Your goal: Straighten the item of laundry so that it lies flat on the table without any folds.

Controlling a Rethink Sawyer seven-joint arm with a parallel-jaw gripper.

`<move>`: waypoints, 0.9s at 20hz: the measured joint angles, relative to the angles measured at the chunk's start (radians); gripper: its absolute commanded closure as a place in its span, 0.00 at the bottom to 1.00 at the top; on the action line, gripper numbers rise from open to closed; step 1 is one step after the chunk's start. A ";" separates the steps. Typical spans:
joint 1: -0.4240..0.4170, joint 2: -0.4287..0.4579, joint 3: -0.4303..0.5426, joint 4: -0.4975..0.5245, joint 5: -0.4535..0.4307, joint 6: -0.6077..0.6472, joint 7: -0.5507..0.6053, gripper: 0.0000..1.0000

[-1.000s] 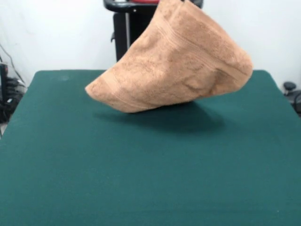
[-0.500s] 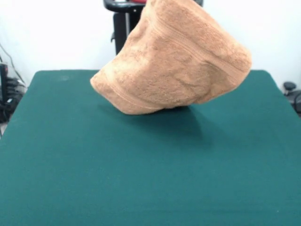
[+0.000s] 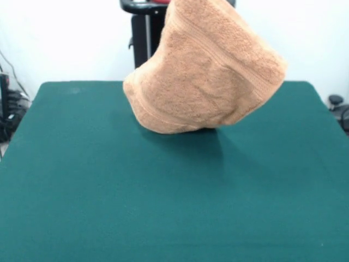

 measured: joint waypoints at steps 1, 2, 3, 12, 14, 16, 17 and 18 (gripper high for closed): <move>-0.002 -0.003 0.002 0.000 -0.002 0.004 0.000 1.00; -0.009 -0.011 0.008 -0.002 -0.007 0.015 0.000 1.00; -0.014 -0.019 0.013 -0.003 -0.010 0.025 0.000 1.00; -0.087 -0.114 0.060 -0.062 -0.045 0.215 0.000 1.00; -0.119 -0.137 0.076 -0.082 -0.046 0.264 0.000 1.00; -0.161 -0.160 0.094 -0.103 -0.048 0.300 0.000 1.00; -0.175 -0.166 0.102 -0.108 -0.048 0.305 0.000 1.00; -0.186 -0.171 0.109 -0.111 -0.048 0.306 0.000 1.00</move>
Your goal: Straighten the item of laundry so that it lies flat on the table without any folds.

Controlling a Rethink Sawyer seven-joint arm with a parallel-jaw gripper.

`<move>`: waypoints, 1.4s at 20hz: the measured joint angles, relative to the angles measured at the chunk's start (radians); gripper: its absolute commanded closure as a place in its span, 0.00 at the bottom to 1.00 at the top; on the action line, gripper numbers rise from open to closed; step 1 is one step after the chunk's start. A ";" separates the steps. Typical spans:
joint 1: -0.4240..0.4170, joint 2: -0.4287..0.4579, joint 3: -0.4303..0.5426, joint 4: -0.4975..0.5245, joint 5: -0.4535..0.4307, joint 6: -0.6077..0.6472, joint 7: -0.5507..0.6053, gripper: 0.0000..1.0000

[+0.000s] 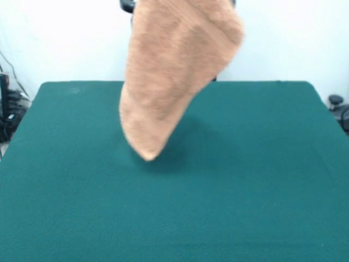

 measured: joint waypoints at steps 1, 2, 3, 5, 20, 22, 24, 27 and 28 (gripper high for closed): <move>-0.018 -0.006 0.011 -0.004 -0.001 0.000 0.000 1.00; -0.046 -0.014 0.027 -0.010 -0.002 0.001 0.000 1.00; -0.062 -0.018 0.037 -0.012 -0.002 0.001 0.000 1.00; -0.095 -0.022 0.059 -0.014 -0.003 0.001 0.000 1.00; -0.297 -0.047 0.233 -0.014 -0.045 0.001 0.000 1.00; -0.318 -0.051 0.253 -0.014 -0.049 0.000 0.000 1.00; -0.346 -0.059 0.281 -0.013 -0.063 -0.010 0.000 1.00; -0.367 -0.063 0.303 -0.011 -0.085 -0.032 0.000 1.00; -0.378 -0.063 0.317 -0.008 -0.098 -0.050 0.000 1.00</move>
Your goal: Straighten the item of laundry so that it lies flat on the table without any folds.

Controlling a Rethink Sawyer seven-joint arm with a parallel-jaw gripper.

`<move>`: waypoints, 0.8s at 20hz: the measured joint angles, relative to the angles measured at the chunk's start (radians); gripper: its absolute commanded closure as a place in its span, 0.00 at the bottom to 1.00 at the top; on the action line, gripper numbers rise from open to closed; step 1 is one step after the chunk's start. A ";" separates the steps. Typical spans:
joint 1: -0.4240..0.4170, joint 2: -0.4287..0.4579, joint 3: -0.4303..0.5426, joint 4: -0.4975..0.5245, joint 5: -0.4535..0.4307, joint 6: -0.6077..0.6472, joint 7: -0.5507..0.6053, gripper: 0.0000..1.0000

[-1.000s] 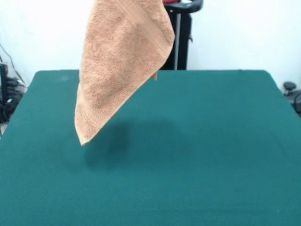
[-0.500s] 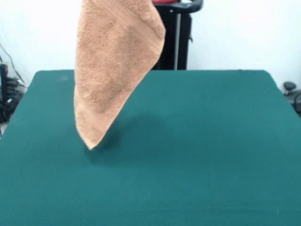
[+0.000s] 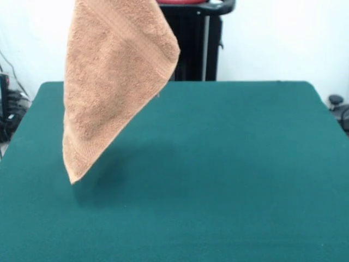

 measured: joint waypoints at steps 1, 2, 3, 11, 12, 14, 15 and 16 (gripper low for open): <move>-0.003 0.001 0.005 0.001 -0.007 -0.010 0.000 1.00; -0.007 0.002 0.010 0.003 -0.017 -0.023 0.000 1.00; -0.009 0.003 0.016 0.005 -0.027 -0.037 0.000 1.00; 0.027 0.027 0.030 0.047 -0.146 -0.187 0.000 1.00; 0.037 0.032 0.030 0.049 -0.159 -0.196 0.000 1.00; 0.077 0.052 0.027 0.053 -0.201 -0.219 0.000 1.00; 0.091 0.059 0.025 0.053 -0.213 -0.224 0.000 1.00; 0.098 0.063 0.024 0.053 -0.218 -0.226 0.000 1.00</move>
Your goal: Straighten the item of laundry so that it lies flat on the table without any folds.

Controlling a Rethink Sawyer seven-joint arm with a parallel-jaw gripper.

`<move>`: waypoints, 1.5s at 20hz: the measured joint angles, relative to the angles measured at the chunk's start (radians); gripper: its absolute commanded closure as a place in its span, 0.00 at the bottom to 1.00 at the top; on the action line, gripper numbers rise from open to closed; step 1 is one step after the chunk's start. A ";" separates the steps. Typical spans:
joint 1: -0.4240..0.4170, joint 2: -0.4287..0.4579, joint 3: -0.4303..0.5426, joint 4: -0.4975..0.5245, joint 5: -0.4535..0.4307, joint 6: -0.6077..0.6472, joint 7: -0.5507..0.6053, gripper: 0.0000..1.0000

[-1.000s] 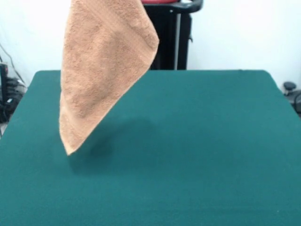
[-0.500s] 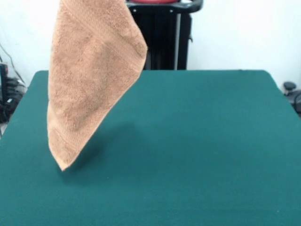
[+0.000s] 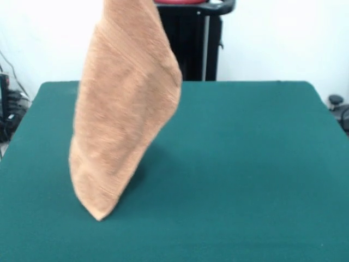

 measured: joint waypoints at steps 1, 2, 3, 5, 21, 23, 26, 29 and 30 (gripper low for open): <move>0.019 0.011 -0.004 0.000 -0.014 -0.006 0.000 1.00; 0.055 0.031 -0.012 0.000 -0.036 -0.013 0.000 1.00; 0.063 0.036 -0.014 0.000 -0.040 -0.014 0.000 1.00; 0.116 0.072 -0.034 0.000 -0.066 -0.026 0.000 1.00; 0.337 0.309 -0.201 0.003 -0.063 -0.144 0.003 1.00; 0.354 0.332 -0.221 0.004 -0.053 -0.160 0.004 1.00; 0.376 0.356 -0.247 0.013 -0.025 -0.186 0.004 1.00; 0.390 0.361 -0.263 0.027 0.006 -0.196 0.004 1.00; 0.391 0.361 -0.265 0.029 0.011 -0.196 0.004 1.00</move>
